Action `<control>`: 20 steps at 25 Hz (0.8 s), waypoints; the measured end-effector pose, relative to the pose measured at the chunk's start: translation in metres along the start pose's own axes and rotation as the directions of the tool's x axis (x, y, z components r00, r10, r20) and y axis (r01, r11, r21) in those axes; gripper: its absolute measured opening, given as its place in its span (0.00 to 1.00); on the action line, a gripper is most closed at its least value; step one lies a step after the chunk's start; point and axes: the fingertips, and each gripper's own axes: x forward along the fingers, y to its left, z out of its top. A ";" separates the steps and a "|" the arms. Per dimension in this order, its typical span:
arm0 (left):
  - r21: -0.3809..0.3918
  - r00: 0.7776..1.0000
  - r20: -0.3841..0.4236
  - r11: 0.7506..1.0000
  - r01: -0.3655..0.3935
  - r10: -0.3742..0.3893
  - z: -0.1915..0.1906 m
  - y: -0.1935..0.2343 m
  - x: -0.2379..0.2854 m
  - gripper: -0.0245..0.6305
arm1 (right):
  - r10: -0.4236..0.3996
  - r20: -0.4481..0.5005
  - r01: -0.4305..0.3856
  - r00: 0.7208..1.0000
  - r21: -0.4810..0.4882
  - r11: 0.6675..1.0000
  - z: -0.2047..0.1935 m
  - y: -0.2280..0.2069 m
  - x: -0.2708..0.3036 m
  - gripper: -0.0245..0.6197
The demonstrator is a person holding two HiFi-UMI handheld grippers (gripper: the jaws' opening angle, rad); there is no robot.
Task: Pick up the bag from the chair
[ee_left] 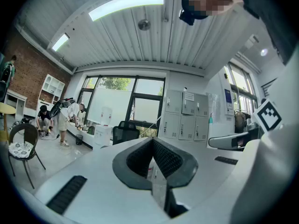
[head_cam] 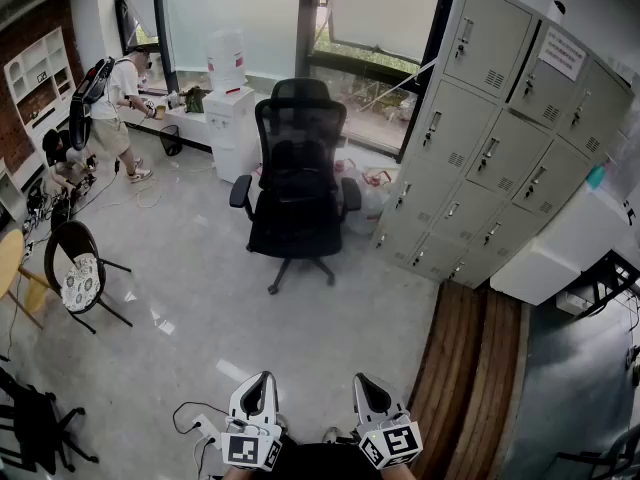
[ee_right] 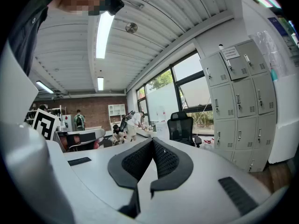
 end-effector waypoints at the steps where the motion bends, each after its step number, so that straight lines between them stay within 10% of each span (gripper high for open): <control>1: 0.000 1.000 0.001 1.000 0.000 0.000 0.000 0.001 0.000 0.04 | 0.001 0.000 -0.001 1.000 -0.003 1.000 0.000 0.001 0.001 0.04; 20: -0.015 1.000 0.004 1.000 -0.004 0.004 0.002 0.005 -0.005 0.04 | 0.015 0.036 -0.016 0.999 0.021 1.000 0.004 0.008 0.003 0.04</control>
